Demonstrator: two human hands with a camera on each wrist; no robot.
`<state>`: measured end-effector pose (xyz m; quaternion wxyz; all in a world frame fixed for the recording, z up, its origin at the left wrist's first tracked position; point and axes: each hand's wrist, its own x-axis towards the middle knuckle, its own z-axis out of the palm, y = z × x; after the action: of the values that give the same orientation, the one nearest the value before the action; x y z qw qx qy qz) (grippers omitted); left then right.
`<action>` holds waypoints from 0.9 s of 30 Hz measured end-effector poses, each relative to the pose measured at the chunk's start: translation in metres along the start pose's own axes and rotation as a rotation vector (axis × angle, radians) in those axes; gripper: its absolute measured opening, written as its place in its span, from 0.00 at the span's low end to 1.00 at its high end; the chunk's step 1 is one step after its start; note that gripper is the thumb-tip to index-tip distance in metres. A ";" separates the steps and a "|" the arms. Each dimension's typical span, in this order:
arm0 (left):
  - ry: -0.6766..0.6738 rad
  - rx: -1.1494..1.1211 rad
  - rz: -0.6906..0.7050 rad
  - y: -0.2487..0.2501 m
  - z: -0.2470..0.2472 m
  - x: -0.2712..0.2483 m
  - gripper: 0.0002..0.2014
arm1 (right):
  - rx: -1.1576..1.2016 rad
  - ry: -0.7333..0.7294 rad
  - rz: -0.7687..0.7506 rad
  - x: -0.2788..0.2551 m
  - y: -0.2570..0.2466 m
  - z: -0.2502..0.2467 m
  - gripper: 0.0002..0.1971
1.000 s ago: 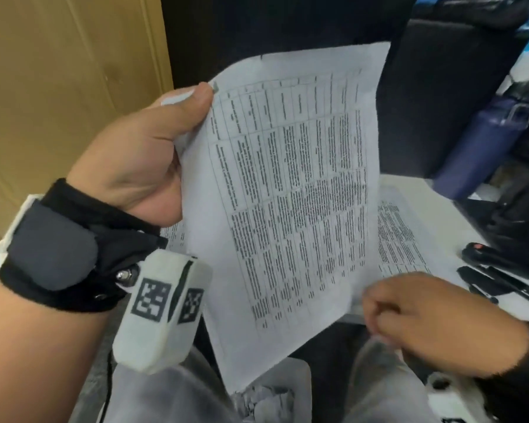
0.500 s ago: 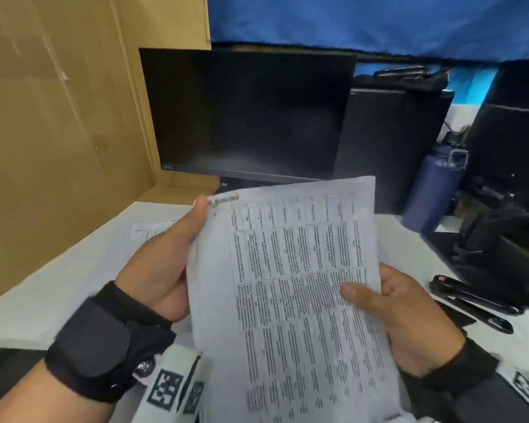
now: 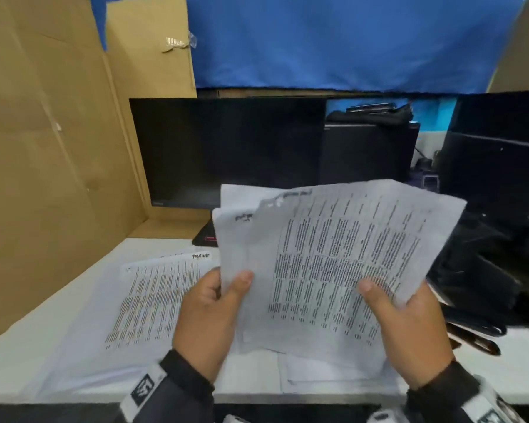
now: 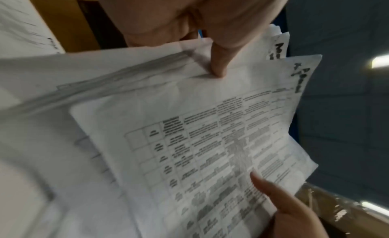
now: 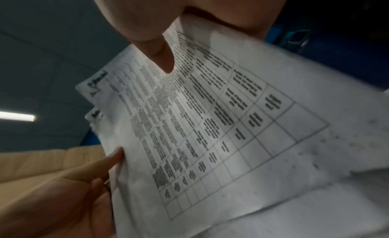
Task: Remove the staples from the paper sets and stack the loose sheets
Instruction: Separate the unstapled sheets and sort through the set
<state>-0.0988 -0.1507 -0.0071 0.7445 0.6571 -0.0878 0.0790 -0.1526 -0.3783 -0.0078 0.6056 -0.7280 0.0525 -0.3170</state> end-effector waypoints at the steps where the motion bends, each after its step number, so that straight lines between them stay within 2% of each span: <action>1: -0.016 -0.006 -0.039 -0.007 0.002 -0.002 0.10 | -0.006 -0.002 0.031 0.000 0.007 0.001 0.19; 3: -0.040 -0.018 -0.113 -0.017 0.007 -0.007 0.15 | 0.003 -0.004 0.095 0.002 0.016 0.002 0.18; 6: -0.003 0.013 -0.141 -0.028 0.010 -0.008 0.14 | 0.006 0.038 0.151 0.003 0.018 0.002 0.13; 9: 0.075 0.002 -0.127 -0.031 0.011 -0.005 0.28 | 0.026 0.095 0.124 0.004 0.011 0.003 0.12; 12: 0.115 -0.081 -0.143 -0.026 0.013 -0.003 0.28 | 0.062 0.074 0.065 0.005 0.005 0.004 0.11; 14: 0.124 -0.045 -0.170 -0.032 0.011 0.000 0.33 | 0.061 0.014 0.070 0.005 0.008 0.007 0.12; 15: 0.102 -0.035 -0.170 -0.035 0.010 -0.002 0.29 | 0.048 -0.010 0.084 0.005 0.011 0.008 0.13; 17: 0.042 0.040 -0.188 -0.041 0.009 -0.006 0.07 | 0.006 -0.023 0.126 0.004 0.022 0.011 0.14; 20: -0.013 0.112 -0.185 -0.047 0.006 -0.006 0.17 | -0.034 -0.015 0.160 0.006 0.028 0.012 0.13; 25: 0.095 0.085 -0.014 -0.031 0.003 0.007 0.13 | 0.039 0.039 0.017 0.011 0.010 0.017 0.14; 27: 0.082 0.091 0.024 -0.028 0.002 0.009 0.13 | 0.079 0.012 -0.007 0.011 0.006 0.019 0.16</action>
<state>-0.0832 -0.1558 -0.0318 0.7159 0.6852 -0.0613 0.1188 -0.1324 -0.3684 -0.0103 0.6323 -0.7019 0.0410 -0.3254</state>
